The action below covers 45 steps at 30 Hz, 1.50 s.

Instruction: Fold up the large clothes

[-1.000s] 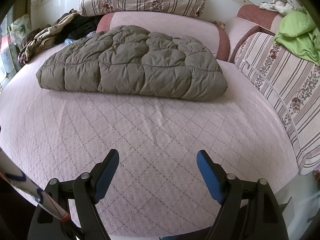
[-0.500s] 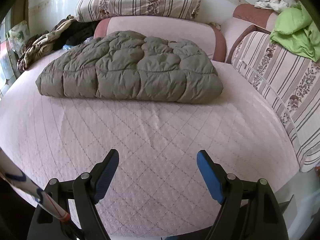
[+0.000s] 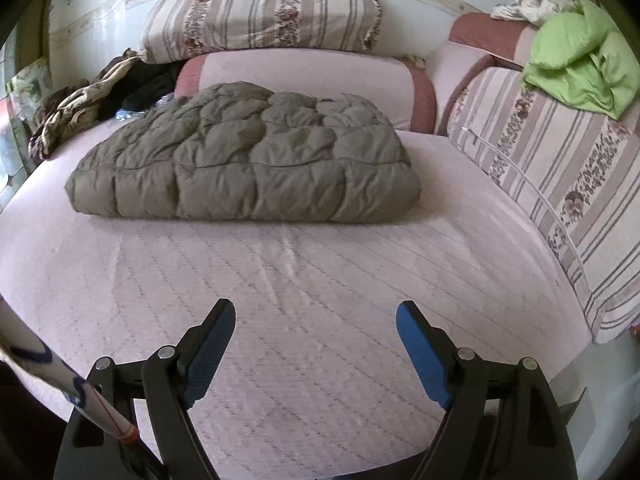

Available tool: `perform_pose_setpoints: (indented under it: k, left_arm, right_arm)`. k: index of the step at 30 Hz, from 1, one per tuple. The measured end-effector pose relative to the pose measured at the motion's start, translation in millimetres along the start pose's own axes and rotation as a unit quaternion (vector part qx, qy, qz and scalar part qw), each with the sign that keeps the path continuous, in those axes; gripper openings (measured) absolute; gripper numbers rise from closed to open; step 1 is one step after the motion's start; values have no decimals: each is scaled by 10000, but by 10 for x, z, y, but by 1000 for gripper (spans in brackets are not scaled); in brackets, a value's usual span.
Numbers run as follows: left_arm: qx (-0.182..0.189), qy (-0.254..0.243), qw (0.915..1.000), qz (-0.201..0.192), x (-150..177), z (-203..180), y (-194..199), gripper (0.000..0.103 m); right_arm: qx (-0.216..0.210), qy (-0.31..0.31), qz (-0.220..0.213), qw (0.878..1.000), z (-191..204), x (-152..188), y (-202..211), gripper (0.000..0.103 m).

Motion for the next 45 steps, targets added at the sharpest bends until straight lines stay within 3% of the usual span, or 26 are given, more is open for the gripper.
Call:
perform_pose_setpoints:
  k: [5,10,15,17,19,21,23,26,35,45]
  left_arm:
    - [-18,212,9984,520,182,96,-266,98]
    - [-126,589,9929,1022,372,322,-540,97]
    - [-409,633,9930,912,304,442,-566,97]
    - [-653,583,9937,696,213,488,-512,97]
    - [-787,545,9940,527,125,507,-471,97]
    - [-724,541,9946,511,68,502,-476,97]
    - [-603,544,9953,518,30,465,-497,97]
    - [-422,513,9958,623,22,379,-552,97]
    - [-248,406,9955,822,181,161,-541,97]
    - [-43,279,9936,1095,400,-14,-499,97]
  right_arm:
    - [-155,-308,151,9993,-195,-57,-211,86]
    - [-337,-926,206,9949,-504,-434,-589,86]
    - [-483,-922,-132,9945,-397,-1083,-975,83]
    - [-344,-908,93,9952,-371,-1207,-1317,83]
    - [-229,-846,658,9940,-362,-1172,-1791,85]
    - [-117,-780,769,9939,-400,-1150,-1966,94]
    - [-74,-709,611,9956,-417,-1178,-1843,94]
    - [-398,-811,408,9951,-393,-1123,-1453,92]
    - [-645,-276,66,9975,-190,-505,-404,92]
    - [-420,-265,218,9985,-181,-187,-280,92]
Point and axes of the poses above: each gripper's, at about its wrist camera, not at the fingertips, and y roughly against the way its jaws point, z to its left, x to its underside, the point moved 10 cm from there along -y, roughly the way its jaws point, and after that the axes turned 3 degrees about x, right-handed, at the moved point
